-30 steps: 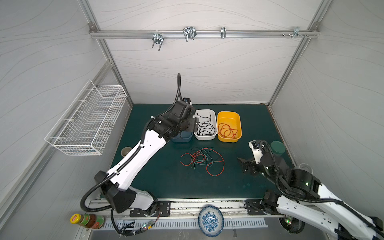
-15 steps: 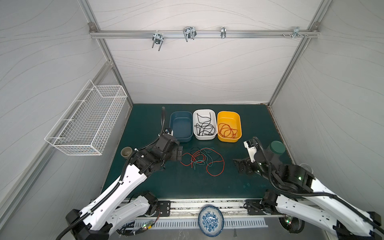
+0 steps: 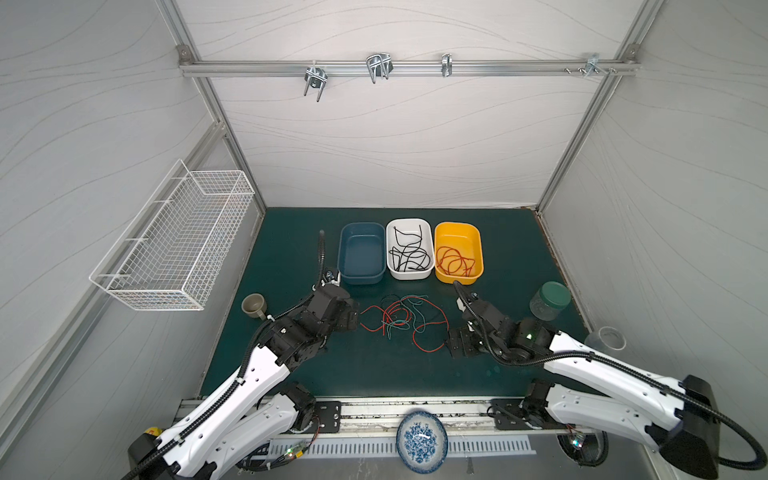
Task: Untangle the cables
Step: 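Withdraw the left gripper and lower both grippers toward the cable pile, then grasp a red cable with the right gripper and pull it from the pile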
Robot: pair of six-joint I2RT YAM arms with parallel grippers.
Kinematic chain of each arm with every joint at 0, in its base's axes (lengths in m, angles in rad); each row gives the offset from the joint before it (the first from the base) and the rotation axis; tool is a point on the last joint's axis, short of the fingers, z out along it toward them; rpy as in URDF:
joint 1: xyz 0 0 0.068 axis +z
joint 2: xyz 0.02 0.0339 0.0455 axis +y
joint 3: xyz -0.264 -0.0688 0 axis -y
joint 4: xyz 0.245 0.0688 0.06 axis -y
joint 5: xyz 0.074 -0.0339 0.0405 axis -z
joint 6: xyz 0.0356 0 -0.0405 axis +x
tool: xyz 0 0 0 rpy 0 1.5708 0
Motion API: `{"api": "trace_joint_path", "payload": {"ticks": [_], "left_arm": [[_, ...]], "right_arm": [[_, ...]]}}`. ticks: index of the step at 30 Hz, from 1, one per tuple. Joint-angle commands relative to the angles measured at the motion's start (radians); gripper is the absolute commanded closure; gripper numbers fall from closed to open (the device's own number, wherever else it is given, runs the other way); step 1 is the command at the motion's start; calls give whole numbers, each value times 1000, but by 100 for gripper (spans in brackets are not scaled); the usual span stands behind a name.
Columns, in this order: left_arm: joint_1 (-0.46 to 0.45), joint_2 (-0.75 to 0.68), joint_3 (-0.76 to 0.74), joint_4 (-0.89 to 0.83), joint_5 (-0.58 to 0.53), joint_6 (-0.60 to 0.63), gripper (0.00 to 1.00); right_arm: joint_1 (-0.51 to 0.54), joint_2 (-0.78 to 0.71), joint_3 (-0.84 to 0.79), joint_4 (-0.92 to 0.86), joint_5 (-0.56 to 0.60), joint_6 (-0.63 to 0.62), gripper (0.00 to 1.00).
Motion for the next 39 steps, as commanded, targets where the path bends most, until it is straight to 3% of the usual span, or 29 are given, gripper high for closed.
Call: {"api": "trace_joint_path", "payload": {"ticks": [1, 7, 12, 19, 25, 39], "left_arm": [[-2, -3, 13, 27, -35, -5, 0], [-2, -17, 13, 24, -43, -6, 1], [-3, -27, 4, 32, -39, -3, 0], [-3, -19, 3, 35, -29, 0, 0], [-3, -20, 1, 39, -27, 5, 0], [-3, -18, -6, 47, -17, 13, 0]], "right_arm": [[-18, 42, -22, 108, -52, 44, 1], [-56, 151, -31, 178, -96, 46, 13], [-103, 231, -27, 232, -131, 14, 37], [-143, 313, -37, 290, -125, -8, 42], [-194, 378, -38, 340, -180, -17, 57], [-221, 487, 0, 367, -188, -28, 76]]}}
